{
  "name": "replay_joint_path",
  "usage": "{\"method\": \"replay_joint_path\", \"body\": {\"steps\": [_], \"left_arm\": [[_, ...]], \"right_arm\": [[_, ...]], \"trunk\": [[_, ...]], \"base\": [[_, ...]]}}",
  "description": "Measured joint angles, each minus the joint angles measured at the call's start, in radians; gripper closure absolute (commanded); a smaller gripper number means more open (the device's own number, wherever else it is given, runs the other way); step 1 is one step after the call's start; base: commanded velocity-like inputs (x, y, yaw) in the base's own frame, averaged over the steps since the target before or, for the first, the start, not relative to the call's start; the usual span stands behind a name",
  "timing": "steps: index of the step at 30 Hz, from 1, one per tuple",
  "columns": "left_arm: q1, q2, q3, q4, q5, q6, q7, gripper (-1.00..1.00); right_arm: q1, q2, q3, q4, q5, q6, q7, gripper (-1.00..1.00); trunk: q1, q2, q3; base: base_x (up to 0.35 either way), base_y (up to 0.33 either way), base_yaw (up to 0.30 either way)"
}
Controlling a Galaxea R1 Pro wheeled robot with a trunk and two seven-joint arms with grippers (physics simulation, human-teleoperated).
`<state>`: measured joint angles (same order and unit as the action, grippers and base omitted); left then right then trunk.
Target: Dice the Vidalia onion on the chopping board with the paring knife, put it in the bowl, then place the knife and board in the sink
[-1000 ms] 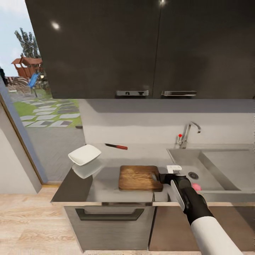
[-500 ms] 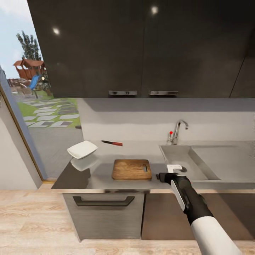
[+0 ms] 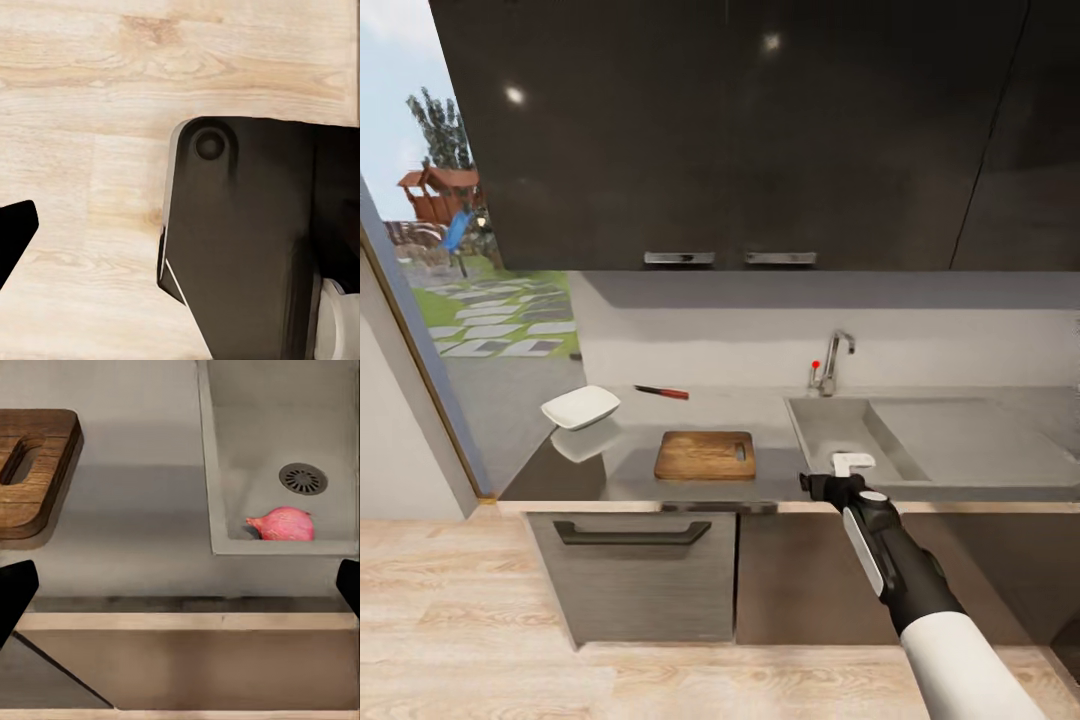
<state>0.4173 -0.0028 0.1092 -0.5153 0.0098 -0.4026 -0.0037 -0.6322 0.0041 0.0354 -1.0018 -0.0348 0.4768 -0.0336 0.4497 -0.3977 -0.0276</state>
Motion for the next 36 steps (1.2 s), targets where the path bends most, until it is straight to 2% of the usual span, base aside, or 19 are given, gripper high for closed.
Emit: {"method": "replay_joint_path", "body": {"steps": [5, 7, 10, 13, 17, 18, 21, 23, 26, 29, 31, 32, 36], "left_arm": [[0.0, 0.0, 0.0, 0.005, 0.0, 0.0, 0.0, -1.0], [0.0, 0.0, 0.0, 0.013, 0.0, 0.0, 0.0, -1.0], [0.0, 0.001, 0.0, 0.017, 0.0, 0.0, 0.001, -1.0], [0.0, 0.001, 0.0, 0.018, 0.0, 0.0, 0.001, -1.0], [0.0, 0.001, 0.0, 0.018, 0.0, 0.0, 0.001, -1.0], [0.0, 0.001, 0.0, 0.018, 0.0, 0.0, 0.002, -1.0], [0.0, 0.001, 0.0, 0.018, 0.0, 0.0, 0.002, -1.0], [0.0, 0.001, 0.0, 0.018, 0.0, 0.0, 0.002, -1.0], [0.0, 0.001, 0.0, 0.018, 0.0, 0.0, 0.002, -1.0], [0.0, 0.003, 0.001, 0.018, 0.0, 0.0, 0.002, -1.0], [0.0, 0.003, 0.001, 0.018, 0.0, 0.0, 0.002, -1.0], [0.0, 0.002, 0.001, 0.018, 0.0, 0.0, 0.002, -1.0], [0.0, 0.002, 0.002, 0.016, -0.001, 0.0, 0.001, -1.0]], "right_arm": [[0.004, -0.004, 0.002, -0.041, 0.001, -0.075, 0.052, -1.0], [0.008, -0.014, 0.0, -0.061, 0.001, -0.102, 0.066, -1.0], [0.045, -0.022, 0.0, -0.085, 0.001, -0.175, 0.07, -1.0], [0.077, -0.026, 0.0, -0.112, 0.001, -0.205, 0.072, -1.0], [0.157, -0.055, 0.0, -0.153, 0.001, -0.223, 0.103, -1.0], [0.204, -0.074, 0.0, -0.165, 0.002, -0.237, 0.142, -1.0], [0.253, -0.082, 0.0, -0.169, 0.003, -0.278, 0.16, -1.0], [0.31, -0.085, 0.0, -0.169, 0.006, -0.334, 0.167, -1.0], [0.359, -0.086, 0.0, -0.164, 0.023, -0.37, 0.168, -1.0], [0.39, -0.086, 0.0, -0.139, 0.037, -0.414, 0.168, -1.0], [0.405, -0.086, 0.0, -0.089, 0.041, -0.46, 0.168, -1.0], [0.411, -0.086, -0.001, -0.015, 0.042, -0.509, 0.168, -1.0], [0.415, -0.087, -0.003, 0.125, 0.043, -0.593, 0.167, -1.0]], "trunk": [[0.0, 0.0, 0.0], [0.0, 0.0, 0.0], [0.0, 0.0, 0.0], [0.0, 0.0, 0.0], [0.0, 0.0, 0.0], [0.0, 0.0, 0.0], [0.0, 0.0, 0.0], [0.0, 0.0, 0.0], [0.0, 0.0, 0.0], [0.0, 0.0, 0.0], [0.0, 0.0, 0.0], [0.0, 0.0, 0.0], [0.0, 0.0, 0.0]], "base": [[-0.257, -0.218, 0.0], [-0.257, -0.218, 0.0], [-0.257, -0.218, 0.0], [-0.257, -0.218, 0.0], [-0.257, -0.218, 0.0], [-0.256, -0.218, 0.0], [-0.254, -0.218, 0.0], [-0.241, -0.218, 0.0], [-0.235, -0.218, 0.0], [-0.231, -0.218, 0.0], [-0.185, -0.191, 0.0], [-0.09, -0.105, 0.0], [-0.045, -0.052, 0.0]]}}
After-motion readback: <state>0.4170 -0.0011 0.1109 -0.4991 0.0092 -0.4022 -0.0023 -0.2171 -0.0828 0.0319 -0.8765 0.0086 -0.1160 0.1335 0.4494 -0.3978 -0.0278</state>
